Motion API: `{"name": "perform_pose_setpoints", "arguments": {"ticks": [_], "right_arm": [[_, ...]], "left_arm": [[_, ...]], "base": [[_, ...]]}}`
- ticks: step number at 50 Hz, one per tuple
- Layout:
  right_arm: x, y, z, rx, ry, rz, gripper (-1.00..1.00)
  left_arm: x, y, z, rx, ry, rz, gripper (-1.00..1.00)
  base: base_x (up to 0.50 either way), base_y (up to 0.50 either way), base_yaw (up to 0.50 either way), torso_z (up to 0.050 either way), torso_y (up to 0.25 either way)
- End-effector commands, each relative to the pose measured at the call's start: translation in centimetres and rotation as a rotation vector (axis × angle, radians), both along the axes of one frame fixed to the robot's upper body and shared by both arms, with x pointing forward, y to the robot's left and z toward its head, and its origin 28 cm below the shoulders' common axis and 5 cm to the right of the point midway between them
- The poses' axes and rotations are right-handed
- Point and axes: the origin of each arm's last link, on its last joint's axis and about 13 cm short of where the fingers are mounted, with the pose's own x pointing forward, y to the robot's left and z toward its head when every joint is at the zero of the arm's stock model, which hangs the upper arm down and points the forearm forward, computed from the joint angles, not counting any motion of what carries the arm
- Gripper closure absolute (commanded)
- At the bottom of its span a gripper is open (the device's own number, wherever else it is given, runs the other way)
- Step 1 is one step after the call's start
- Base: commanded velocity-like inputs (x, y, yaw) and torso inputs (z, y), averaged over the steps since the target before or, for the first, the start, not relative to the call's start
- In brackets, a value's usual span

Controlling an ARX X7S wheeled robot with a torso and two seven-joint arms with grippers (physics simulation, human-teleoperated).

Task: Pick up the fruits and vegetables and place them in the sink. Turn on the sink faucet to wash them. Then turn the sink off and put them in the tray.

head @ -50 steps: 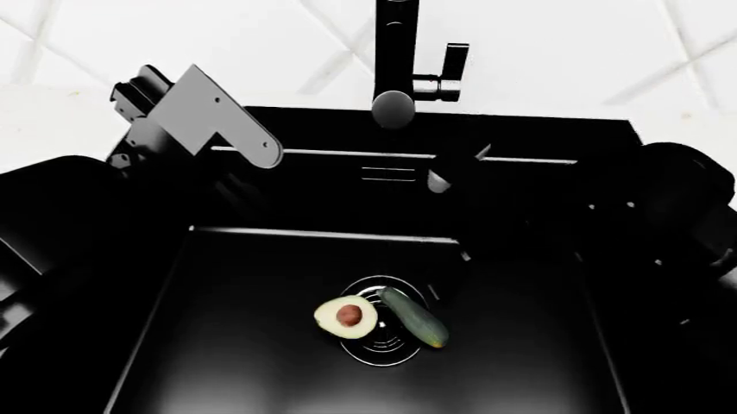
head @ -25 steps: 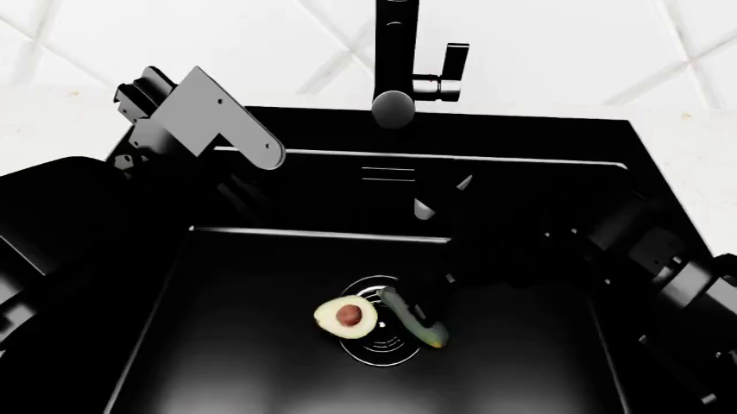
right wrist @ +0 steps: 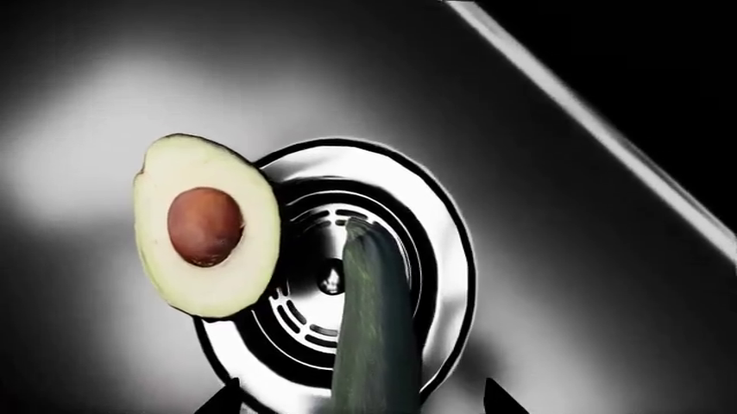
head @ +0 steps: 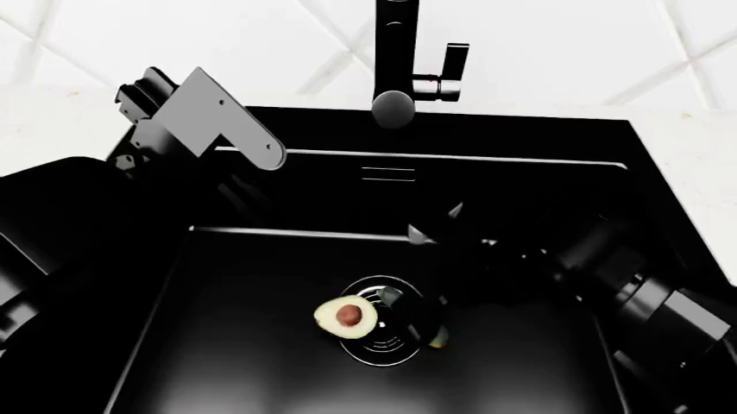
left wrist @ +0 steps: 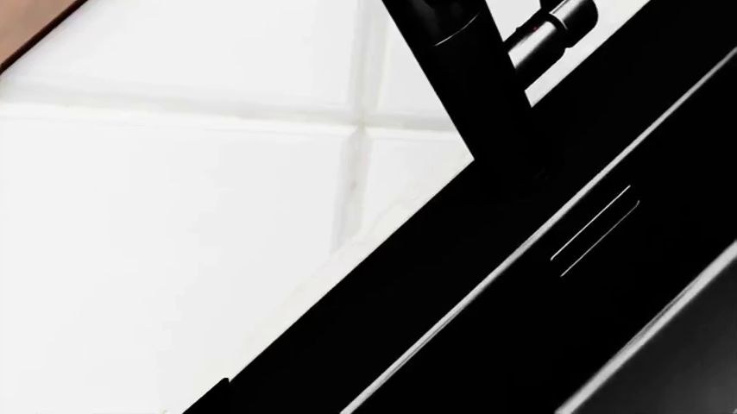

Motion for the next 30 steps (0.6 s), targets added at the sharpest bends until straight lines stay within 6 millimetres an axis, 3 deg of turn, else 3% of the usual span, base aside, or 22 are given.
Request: {"name": "perform_pose_setpoints", "arguments": {"ticks": [1,30], "right_arm": [[0.2,0.1,-1.1,-0.024,0.034,-0.002,-1.00],[1.4,0.7,-3.8,-0.032,0.073,-0.029,-1.00]], "left_arm": [[0.0,0.1,-0.1,-0.003,0.001,0.002,-1.00],[0.0,0.2,-0.2,-0.010,0.003,0.004,-1.00]], "base": [[0.00,0.00,0.00,0.000,0.000],[0.00,0.00,0.00,0.000,0.000]]}}
